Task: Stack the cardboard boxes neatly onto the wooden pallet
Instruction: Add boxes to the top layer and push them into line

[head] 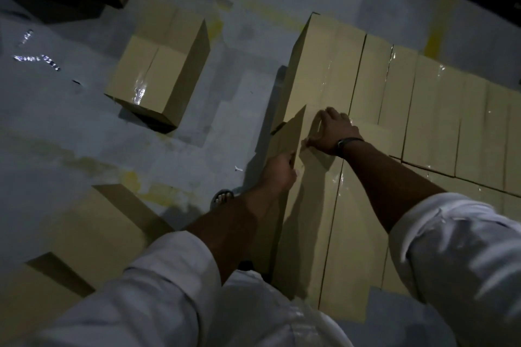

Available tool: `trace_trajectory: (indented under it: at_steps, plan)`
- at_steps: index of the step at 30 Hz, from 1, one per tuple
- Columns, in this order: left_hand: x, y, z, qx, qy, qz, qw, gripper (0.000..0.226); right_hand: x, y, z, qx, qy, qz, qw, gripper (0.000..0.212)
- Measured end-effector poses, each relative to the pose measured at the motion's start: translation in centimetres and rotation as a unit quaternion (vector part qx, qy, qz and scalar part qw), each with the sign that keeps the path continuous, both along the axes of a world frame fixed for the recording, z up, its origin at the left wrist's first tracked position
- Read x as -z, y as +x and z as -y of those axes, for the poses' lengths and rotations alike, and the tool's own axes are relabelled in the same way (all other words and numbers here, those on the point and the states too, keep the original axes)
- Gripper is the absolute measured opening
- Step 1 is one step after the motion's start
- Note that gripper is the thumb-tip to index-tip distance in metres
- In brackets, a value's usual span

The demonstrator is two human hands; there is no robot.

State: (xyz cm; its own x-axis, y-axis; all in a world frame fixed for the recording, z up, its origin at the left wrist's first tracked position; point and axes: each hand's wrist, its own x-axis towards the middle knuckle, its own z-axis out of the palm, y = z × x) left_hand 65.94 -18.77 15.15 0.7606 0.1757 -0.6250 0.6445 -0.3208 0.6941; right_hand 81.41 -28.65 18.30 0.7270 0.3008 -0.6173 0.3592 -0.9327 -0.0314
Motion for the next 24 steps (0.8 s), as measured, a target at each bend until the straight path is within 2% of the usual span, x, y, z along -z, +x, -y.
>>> trace_trajectory:
  at_steps: [6,11,17,24]
  plan:
    - [0.2,0.4,0.7,0.041,0.021,-0.008,0.999,0.023,0.3,0.5,0.6,0.011,-0.009,0.008,1.000,0.099]
    - [0.6,0.2,1.1,0.038,0.017,-0.003,0.999,0.029,0.7,0.7,1.3,0.005,-0.002,-0.019,1.000,0.101]
    - [1.3,-0.7,1.0,0.016,-0.012,-0.007,1.000,0.030,1.1,1.3,1.4,0.007,0.008,-0.008,1.000,0.104]
    - [1.7,-2.5,1.3,0.022,-0.020,-0.004,1.000,0.045,1.5,2.5,0.6,-0.001,0.022,-0.026,0.999,0.107]
